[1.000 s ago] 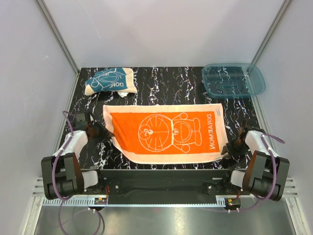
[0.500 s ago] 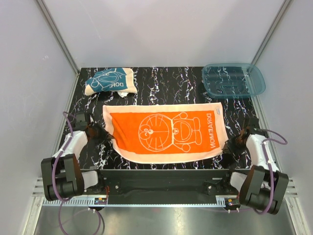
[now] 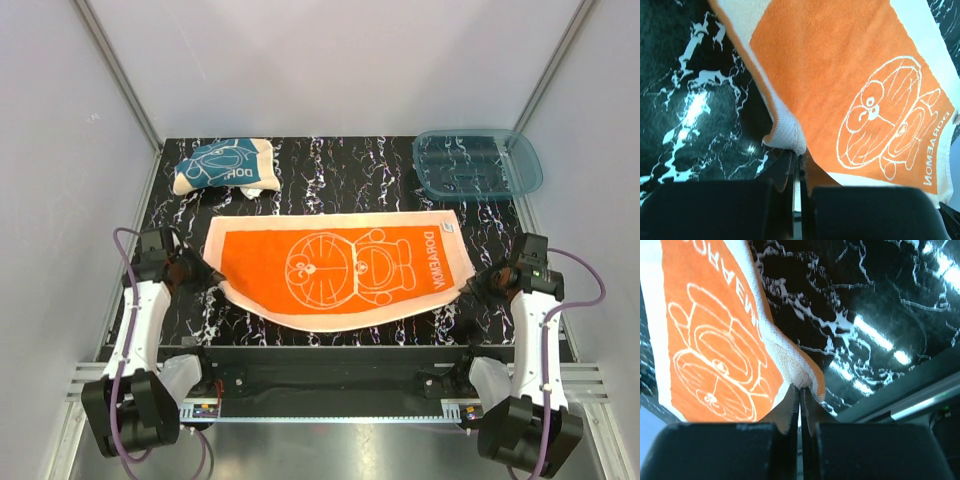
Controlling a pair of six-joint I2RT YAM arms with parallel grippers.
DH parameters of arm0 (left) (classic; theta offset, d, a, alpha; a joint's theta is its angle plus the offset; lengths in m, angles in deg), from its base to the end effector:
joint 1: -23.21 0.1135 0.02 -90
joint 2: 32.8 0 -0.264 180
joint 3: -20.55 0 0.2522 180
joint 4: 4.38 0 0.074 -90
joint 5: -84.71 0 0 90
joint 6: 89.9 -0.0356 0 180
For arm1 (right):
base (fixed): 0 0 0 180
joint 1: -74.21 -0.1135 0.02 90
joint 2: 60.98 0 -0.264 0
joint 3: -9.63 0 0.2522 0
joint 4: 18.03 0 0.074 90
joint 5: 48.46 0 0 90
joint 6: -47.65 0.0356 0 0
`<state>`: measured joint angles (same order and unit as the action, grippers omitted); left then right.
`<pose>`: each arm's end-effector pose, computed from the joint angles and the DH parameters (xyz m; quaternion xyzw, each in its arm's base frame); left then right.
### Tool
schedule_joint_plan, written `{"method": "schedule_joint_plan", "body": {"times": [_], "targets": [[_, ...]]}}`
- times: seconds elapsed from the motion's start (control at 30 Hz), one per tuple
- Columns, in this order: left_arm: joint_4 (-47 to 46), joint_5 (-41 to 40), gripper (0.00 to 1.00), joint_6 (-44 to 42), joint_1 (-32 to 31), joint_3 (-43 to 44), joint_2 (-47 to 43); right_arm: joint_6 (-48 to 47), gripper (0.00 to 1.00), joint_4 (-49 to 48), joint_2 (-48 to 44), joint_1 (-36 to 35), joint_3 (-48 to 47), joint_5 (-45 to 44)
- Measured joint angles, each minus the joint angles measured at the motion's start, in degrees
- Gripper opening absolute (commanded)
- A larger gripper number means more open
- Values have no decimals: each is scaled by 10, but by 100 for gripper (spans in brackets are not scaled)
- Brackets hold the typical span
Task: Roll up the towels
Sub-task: Fold the towel
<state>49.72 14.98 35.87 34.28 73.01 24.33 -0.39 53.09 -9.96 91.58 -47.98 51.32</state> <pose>0.1827 0.0232 0.2229 -0.3334 0.8888 -0.2222 0.2226 0.1463 -0.0394 0.2492 0.4647 0.8538 0.1280 0.1969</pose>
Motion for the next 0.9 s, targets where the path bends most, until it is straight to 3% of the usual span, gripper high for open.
{"method": "schedule_joint_plan", "body": {"times": [0.27, 0.43, 0.9], "targets": [[102, -13, 0, -3, 0, 28, -89, -11, 0, 62, -65, 0, -38, 18], [134, -36, 0, -12, 0, 40, -118, -17, 0, 63, -54, 0, -65, 18], [70, -43, 0, -30, 3, 140, 114, -9, 0, -77, 183, -2, -125, 49]]}}
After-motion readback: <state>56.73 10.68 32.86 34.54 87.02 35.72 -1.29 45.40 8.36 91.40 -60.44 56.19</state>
